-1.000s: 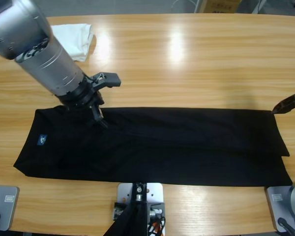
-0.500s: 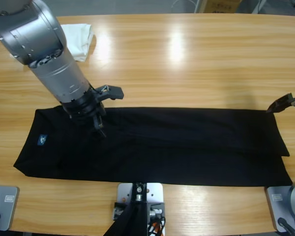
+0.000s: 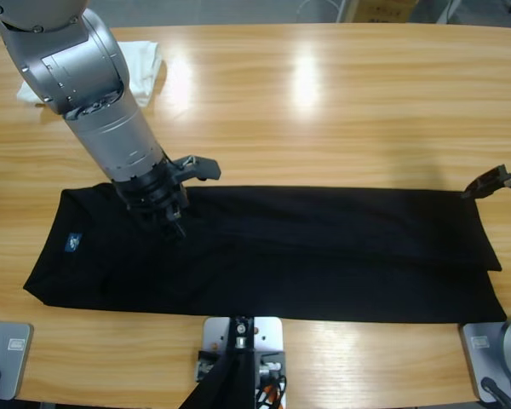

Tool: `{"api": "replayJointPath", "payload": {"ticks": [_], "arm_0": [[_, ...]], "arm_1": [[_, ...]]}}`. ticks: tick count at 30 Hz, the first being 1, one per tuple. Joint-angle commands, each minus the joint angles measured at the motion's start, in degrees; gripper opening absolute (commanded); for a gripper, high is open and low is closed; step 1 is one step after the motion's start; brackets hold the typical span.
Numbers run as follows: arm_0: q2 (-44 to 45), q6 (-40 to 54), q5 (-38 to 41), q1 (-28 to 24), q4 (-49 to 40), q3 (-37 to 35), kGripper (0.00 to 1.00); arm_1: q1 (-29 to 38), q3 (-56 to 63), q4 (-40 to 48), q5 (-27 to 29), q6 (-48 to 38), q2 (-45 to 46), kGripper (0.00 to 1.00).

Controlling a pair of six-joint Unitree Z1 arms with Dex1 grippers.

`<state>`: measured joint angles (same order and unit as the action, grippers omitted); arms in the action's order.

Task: Fold clothes

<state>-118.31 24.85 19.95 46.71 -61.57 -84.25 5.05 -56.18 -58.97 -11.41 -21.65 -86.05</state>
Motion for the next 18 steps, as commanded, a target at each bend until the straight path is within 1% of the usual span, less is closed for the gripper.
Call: {"api": "replayJointPath", "payload": {"ticks": [1,5,9,13,18], "arm_0": [[-3.4,2.6,1.7,-0.2,-1.1,1.3,0.0],[-2.7,3.5,1.6,0.7,-1.4,1.2,0.0],[-2.2,4.6,1.8,3.3,-6.0,-2.6,0.0],[-2.5,6.2,1.8,5.0,-9.1,-4.8,0.0],[-3.1,10.0,-2.8,5.6,-13.6,-11.5,0.0]], "arm_1": [[0.1,1.6,0.7,-0.1,0.7,-0.7,1.0],[0.1,1.7,0.6,0.2,0.7,-0.4,1.0],[0.1,1.8,0.7,0.2,0.7,-0.4,1.0],[0.1,2.2,1.2,0.2,0.7,-0.4,1.0],[0.1,2.4,1.7,0.2,0.9,-1.2,1.0]]}}
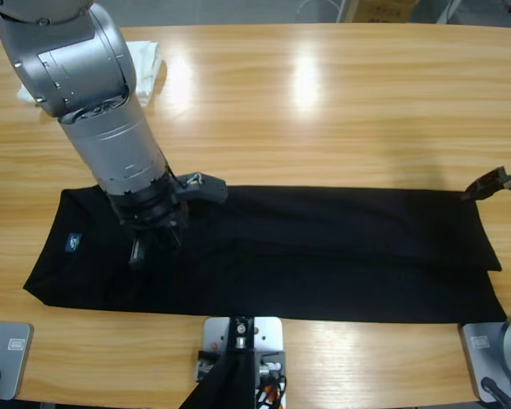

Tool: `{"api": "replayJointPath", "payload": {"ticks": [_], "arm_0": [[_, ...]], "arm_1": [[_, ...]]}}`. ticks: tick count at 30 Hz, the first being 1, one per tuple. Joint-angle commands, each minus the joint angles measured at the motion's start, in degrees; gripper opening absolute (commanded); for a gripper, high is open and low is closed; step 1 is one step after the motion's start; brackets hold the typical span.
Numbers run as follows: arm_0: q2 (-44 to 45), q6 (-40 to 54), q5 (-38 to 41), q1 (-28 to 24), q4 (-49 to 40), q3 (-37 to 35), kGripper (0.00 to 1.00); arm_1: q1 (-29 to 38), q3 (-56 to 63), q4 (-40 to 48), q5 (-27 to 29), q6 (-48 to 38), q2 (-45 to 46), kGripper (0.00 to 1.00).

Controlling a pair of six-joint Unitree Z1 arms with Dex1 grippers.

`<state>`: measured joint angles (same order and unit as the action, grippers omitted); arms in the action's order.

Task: Fold clothes

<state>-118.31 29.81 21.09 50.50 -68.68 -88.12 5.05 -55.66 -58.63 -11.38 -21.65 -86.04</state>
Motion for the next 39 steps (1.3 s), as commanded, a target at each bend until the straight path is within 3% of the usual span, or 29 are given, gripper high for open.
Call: {"api": "replayJointPath", "payload": {"ticks": [1,11,25,26,28,29,32,39], "arm_0": [[-3.7,5.7,-4.7,1.7,-7.1,-8.9,0.0],[-12.6,11.6,-9.8,-1.9,-12.4,-25.3,0.0],[-16.7,13.3,-9.8,-1.4,-13.0,-28.2,0.017],[-16.8,13.3,-9.9,-1.4,-13.0,-28.2,0.228],[-17.2,13.2,-10.3,-1.4,-13.1,-27.8,0.819],[-17.3,13.0,-10.5,-1.4,-13.2,-27.2,0.942],[-15.1,11.3,-10.4,-1.6,-13.8,-25.1,0.997],[-4.1,-4.8,-7.2,-1.8,-14.6,-16.0,1.0]], "arm_1": [[0.1,1.9,1.3,0.2,1.0,-1.3,1.0],[0.1,2.1,1.7,0.2,1.0,-2.2,1.0],[0.1,1.8,1.9,0.2,1.3,-4.3,1.0],[0.1,1.8,1.9,0.2,1.3,-4.3,1.0],[0.1,1.9,1.8,0.1,1.3,-4.1,1.0],[0.1,1.9,1.8,0.1,1.3,-4.0,1.0],[0.2,1.9,1.8,0.1,1.3,-4.0,1.0],[0.7,2.1,1.8,0.0,1.3,-2.7,1.0]]}}
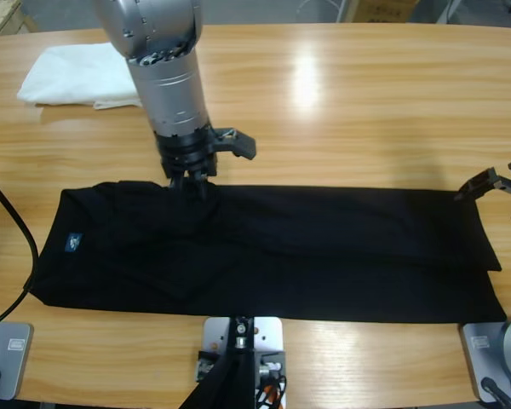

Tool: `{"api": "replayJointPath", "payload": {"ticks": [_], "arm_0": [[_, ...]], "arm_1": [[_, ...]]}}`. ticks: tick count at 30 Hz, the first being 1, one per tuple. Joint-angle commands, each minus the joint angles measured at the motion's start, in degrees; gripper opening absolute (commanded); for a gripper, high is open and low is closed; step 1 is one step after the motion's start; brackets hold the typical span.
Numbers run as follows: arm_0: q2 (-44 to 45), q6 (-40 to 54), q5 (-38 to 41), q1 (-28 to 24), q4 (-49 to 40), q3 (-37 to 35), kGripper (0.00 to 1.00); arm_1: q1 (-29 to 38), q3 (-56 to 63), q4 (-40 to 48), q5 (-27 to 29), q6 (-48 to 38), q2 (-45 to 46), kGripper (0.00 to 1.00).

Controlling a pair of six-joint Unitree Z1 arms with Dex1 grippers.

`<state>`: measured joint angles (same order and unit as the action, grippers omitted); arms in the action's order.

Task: Fold clothes

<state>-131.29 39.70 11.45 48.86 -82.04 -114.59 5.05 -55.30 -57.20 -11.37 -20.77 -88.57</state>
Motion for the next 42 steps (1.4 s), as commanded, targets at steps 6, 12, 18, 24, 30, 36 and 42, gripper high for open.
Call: {"api": "replayJointPath", "payload": {"ticks": [6,12,18,24,30,36,42], "arm_0": [[24.3,-35.7,-4.3,-0.1,12.0,24.2,1.0],[28.7,-57.8,-10.8,2.0,21.0,37.4,0.917],[27.2,-70.4,-10.1,5.0,32.2,47.5,0.895],[26.4,-78.7,-10.4,5.0,32.3,46.1,0.895],[26.4,-86.5,-10.5,8.5,30.7,51.0,0.895],[22.8,-90.2,-11.4,11.3,31.2,51.8,0.895],[21.8,-90.7,-11.8,11.3,31.6,54.2,0.895]], "arm_1": [[3.7,1.8,0.6,0.1,0.4,-0.3,1.0],[9.9,2.6,5.3,-4.1,1.4,5.0,0.364],[13.1,4.6,8.8,-6.9,-1.1,9.5,0.202],[16.7,9.6,15.1,-3.9,-7.8,11.2,0.0],[16.7,11.2,15.6,0.9,-13.0,5.7,0.0],[16.5,12.0,19.5,4.2,-17.7,-1.4,0.0],[15.7,13.3,23.3,4.9,-17.4,-4.0,0.0]]}}
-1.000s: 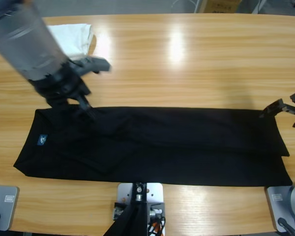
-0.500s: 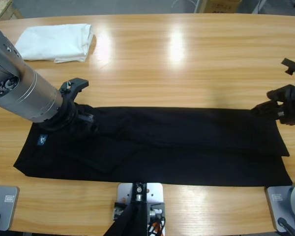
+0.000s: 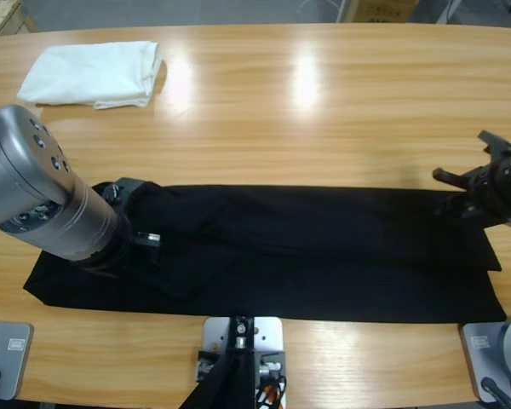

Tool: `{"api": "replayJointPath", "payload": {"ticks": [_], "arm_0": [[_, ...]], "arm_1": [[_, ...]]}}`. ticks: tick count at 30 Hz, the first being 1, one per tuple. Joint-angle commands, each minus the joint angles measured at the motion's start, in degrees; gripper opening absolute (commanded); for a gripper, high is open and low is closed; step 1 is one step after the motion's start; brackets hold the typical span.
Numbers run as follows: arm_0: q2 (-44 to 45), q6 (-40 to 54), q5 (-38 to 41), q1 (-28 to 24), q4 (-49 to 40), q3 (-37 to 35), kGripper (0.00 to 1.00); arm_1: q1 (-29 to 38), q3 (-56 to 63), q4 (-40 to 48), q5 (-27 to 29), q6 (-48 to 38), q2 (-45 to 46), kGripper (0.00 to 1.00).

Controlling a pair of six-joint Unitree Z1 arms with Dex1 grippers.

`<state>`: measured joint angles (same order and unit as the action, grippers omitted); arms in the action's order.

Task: Fold clothes

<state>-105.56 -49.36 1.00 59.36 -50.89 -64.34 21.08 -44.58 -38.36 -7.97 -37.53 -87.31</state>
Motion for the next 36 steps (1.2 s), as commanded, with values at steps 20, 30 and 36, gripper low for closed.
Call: {"api": "replayJointPath", "payload": {"ticks": [20,30,36], "arm_0": [[3.2,2.6,-1.3,0.9,17.7,22.8,0.895],[2.8,1.2,-0.7,0.9,16.4,24.4,0.895],[2.9,0.3,-0.6,0.9,16.3,24.5,0.895]], "arm_1": [[-4.4,3.6,6.6,1.3,0.3,-4.7,0.0],[-8.3,3.4,8.8,0.8,3.0,-6.8,0.0],[-8.8,3.1,9.1,0.9,3.8,-7.6,0.0]]}}
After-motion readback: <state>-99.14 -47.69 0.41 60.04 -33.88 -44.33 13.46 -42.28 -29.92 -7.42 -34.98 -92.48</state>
